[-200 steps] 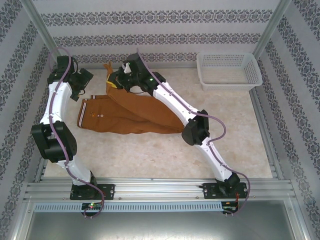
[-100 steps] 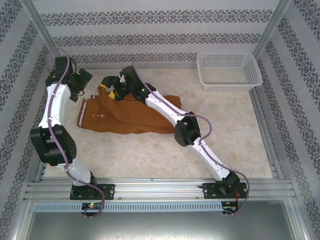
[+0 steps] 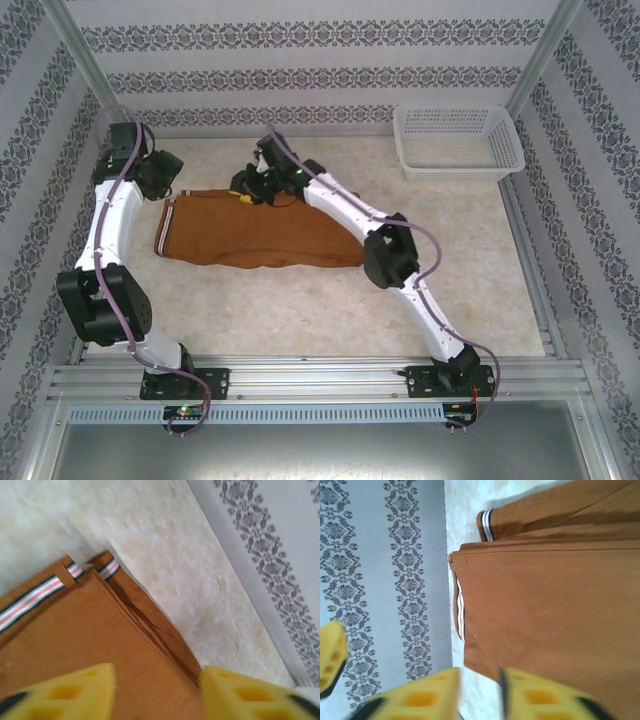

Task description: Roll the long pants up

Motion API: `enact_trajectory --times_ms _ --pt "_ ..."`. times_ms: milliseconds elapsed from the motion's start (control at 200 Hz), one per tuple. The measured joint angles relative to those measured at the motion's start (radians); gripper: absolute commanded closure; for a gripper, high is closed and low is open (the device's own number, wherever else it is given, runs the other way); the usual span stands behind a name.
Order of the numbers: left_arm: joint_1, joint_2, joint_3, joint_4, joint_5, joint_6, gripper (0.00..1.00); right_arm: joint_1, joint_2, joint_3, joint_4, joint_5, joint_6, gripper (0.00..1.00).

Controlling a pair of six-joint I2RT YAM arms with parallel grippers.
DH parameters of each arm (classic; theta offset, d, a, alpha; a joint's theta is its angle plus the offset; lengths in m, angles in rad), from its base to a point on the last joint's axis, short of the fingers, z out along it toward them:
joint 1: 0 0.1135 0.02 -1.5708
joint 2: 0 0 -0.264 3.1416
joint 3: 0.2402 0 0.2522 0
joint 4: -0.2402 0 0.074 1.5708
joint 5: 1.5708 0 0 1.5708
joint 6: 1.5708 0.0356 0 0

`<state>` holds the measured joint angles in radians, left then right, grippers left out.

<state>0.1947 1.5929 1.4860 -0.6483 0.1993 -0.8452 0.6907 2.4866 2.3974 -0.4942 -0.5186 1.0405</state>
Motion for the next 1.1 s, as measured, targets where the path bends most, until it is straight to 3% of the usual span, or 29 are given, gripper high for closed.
enact_trajectory --times_ms 165,310,480,664,834,1099 --pt "-0.128 0.033 -0.083 0.059 0.014 -0.013 1.00 -0.120 -0.239 -0.131 -0.163 0.082 -0.256 1.00" --pt "-0.253 0.109 -0.164 0.126 -0.002 -0.084 1.00 -0.227 -0.338 -0.269 -0.214 0.109 -0.389 1.00" --pt "-0.426 0.140 -0.230 0.137 -0.056 -0.196 1.00 -0.241 -0.322 -0.489 -0.225 0.118 -0.440 1.00" --pt "-0.582 0.156 -0.216 0.148 -0.065 -0.291 1.00 -0.212 -0.242 -0.534 -0.238 0.111 -0.472 1.00" --pt "-0.645 0.222 -0.223 0.134 -0.076 -0.353 1.00 -0.217 -0.233 -0.599 -0.222 0.108 -0.481 1.00" --pt "-0.653 0.249 -0.334 0.108 -0.138 -0.469 1.00 -0.238 -0.233 -0.649 -0.211 0.105 -0.499 1.00"
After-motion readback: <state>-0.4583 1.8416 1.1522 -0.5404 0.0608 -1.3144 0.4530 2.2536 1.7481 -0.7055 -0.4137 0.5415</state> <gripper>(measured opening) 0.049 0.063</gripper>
